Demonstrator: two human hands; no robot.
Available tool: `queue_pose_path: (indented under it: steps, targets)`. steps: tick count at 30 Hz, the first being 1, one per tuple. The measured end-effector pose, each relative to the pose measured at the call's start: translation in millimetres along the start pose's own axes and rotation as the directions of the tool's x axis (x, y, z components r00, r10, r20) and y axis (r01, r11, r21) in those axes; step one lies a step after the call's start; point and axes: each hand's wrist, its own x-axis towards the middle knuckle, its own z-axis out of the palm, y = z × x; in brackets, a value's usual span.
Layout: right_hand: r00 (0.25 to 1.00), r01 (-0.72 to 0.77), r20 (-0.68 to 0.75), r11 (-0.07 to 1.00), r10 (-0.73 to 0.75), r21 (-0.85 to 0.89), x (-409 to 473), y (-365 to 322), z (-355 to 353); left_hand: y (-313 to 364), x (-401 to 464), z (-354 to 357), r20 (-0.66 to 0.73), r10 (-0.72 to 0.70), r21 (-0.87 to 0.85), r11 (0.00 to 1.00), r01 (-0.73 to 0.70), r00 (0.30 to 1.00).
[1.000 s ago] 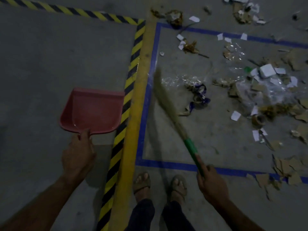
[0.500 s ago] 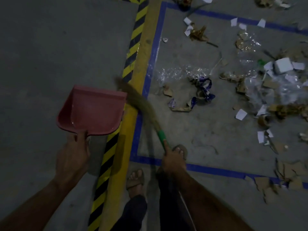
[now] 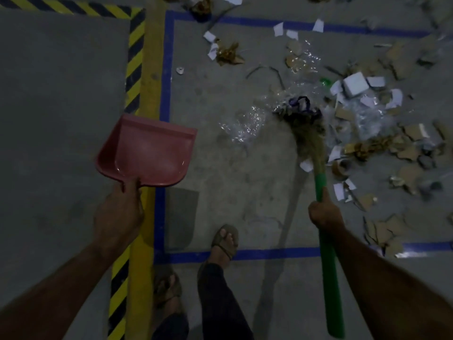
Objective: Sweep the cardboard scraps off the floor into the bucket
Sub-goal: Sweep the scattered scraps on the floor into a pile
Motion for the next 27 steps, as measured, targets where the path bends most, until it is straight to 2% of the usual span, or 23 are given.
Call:
queue_pose_path:
  steps: [2,5,11,15,19,21,24,27]
  targets:
    - [0.998,0.012,-0.069,0.999,-0.009,0.044,4.7,5.8,-20.0,15.2,15.4,-5.1,0.016,0.013,-0.012,1.0,-0.013,1.0]
    - [0.972,0.119,-0.209,0.991,-0.104,0.06,-1.2,23.1,-34.7,35.5,32.4,-16.4,0.016,0.056,0.007,0.998,-0.056,0.998]
    - [0.955,0.182,-0.252,0.981,-0.158,0.071,-35.7,62.1,-36.3,63.7,55.7,-32.1,-0.019,0.093,0.018,0.996,-0.092,0.996]
    - [0.939,0.174,-0.308,0.984,-0.152,0.044,-63.9,69.4,-34.6,72.0,67.6,-43.5,-0.045,0.087,0.002,0.996,-0.087,0.995]
    - [0.915,0.103,-0.399,0.989,-0.053,0.105,-75.6,66.6,-30.9,67.4,76.1,-51.6,-0.092,0.081,0.009,0.997,-0.081,0.992]
    - [0.919,0.112,-0.392,0.985,-0.051,0.134,-78.3,59.2,-30.9,61.6,79.5,-55.1,-0.107,0.076,0.031,0.997,-0.073,0.991]
    - [0.929,0.183,-0.348,0.972,-0.123,0.145,-84.7,44.4,-26.0,48.1,81.6,-58.3,-0.112,0.067,0.044,0.997,-0.063,0.991]
    - [0.947,0.263,-0.219,0.959,-0.235,0.108,-105.7,14.7,-8.6,33.2,81.3,-60.1,-0.125,0.04,0.031,0.999,-0.036,0.991]
